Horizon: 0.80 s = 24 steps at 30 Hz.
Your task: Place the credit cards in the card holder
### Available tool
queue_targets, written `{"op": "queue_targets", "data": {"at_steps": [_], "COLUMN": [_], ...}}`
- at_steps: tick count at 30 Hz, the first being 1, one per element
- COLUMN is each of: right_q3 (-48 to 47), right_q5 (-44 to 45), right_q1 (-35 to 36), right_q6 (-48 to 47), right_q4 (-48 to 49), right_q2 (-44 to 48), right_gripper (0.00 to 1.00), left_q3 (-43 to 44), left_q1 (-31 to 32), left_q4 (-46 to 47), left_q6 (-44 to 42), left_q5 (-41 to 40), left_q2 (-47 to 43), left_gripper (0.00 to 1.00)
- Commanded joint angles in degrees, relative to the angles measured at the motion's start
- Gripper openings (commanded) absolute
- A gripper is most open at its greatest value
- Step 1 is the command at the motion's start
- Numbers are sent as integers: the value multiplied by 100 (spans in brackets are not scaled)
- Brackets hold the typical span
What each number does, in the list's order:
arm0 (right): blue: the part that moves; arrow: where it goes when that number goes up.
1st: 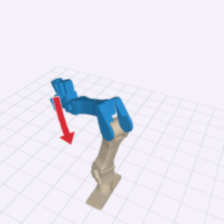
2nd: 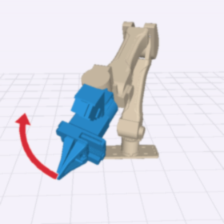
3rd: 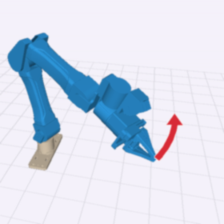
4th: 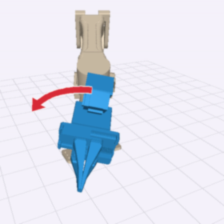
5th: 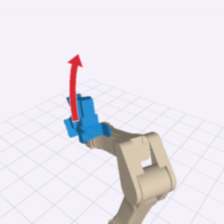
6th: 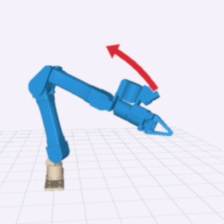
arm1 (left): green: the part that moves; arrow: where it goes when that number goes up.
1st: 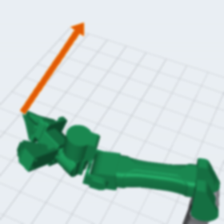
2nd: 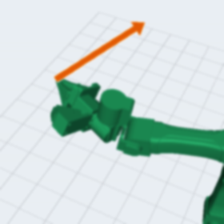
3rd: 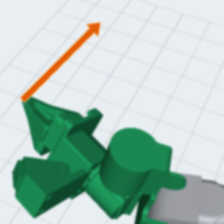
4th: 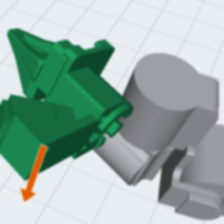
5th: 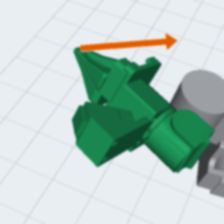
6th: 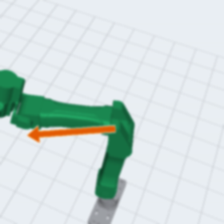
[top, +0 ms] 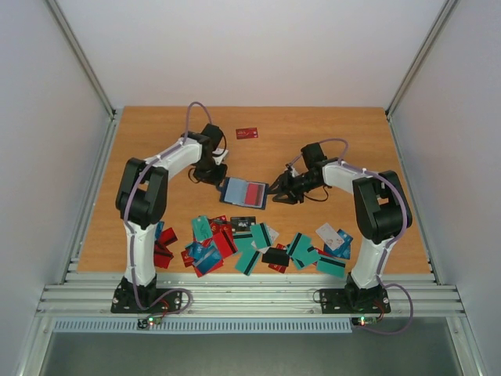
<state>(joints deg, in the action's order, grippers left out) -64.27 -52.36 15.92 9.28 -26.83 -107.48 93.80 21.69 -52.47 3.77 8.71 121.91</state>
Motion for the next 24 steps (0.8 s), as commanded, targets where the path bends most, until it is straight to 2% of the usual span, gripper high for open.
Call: {"op": "queue_targets", "data": {"at_steps": [1,4,5,6,9,11,16,20,24], "right_q3": [-51,-58,-71,-83,-122,-181,-308,-345,-424], "right_q5": [-35,-84,-104,-124,-217,-292,-411,-526,-620], "right_q1": [-125,-159,-167,-168,-168,-168,-162,-160,-143], "right_q6": [-168,-177,-178,-183,-103,-52,-23,-27,3], "right_q4": [-112,-81,-77,-65,53,101,160,207,273], "right_q2": [197,178,160,140,64,-9,-138,-315,-515], "right_gripper": [41,41,41,41,41,42,42,42,42], "left_q3": [-538,-793,-822,-825,-737,-566,-248,-202,-48], "left_q1": [101,157,166,176,180,180,209,348,548], "left_q4": [90,121,114,89,35,-80,-147,128,247], "left_q6": [533,813,901,948,959,921,914,872,845], "left_q5": [281,406,414,394,328,308,473,954,1599], "left_q2": [-774,-996,-1046,-1090,-1167,-1165,-1296,-1311,-951], "left_gripper": [5,10,16,30,53,58,54,36,23]}}
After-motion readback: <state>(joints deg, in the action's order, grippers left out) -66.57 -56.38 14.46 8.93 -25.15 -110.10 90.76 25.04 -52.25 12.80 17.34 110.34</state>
